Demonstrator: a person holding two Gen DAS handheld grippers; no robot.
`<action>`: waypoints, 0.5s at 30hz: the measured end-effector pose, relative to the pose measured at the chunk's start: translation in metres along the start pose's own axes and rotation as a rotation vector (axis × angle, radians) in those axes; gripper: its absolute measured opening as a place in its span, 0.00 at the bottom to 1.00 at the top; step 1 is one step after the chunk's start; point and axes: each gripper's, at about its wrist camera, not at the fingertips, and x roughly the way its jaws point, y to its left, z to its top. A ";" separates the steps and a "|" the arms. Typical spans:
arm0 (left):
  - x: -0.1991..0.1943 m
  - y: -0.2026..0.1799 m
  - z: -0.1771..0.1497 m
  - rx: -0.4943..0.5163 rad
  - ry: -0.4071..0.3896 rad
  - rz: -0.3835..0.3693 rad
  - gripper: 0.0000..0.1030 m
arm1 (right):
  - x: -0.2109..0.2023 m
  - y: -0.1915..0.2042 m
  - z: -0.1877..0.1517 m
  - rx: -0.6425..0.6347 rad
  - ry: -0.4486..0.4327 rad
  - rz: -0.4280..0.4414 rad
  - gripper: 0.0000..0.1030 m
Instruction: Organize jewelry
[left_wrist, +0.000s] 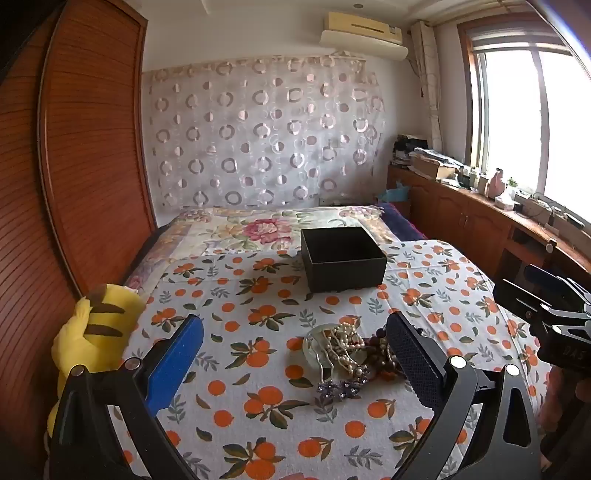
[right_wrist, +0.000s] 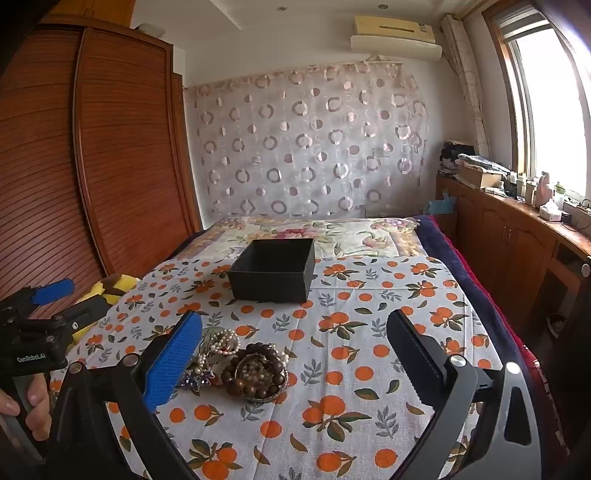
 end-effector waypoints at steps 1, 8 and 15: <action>0.000 0.000 0.000 -0.001 -0.001 0.000 0.93 | 0.000 0.000 0.000 -0.001 0.001 0.001 0.98; 0.000 0.000 0.000 -0.003 -0.004 -0.001 0.93 | 0.000 0.000 0.000 -0.003 0.003 0.000 0.98; 0.000 0.000 0.000 -0.004 -0.005 -0.001 0.93 | 0.000 0.001 0.000 -0.003 0.004 0.000 0.98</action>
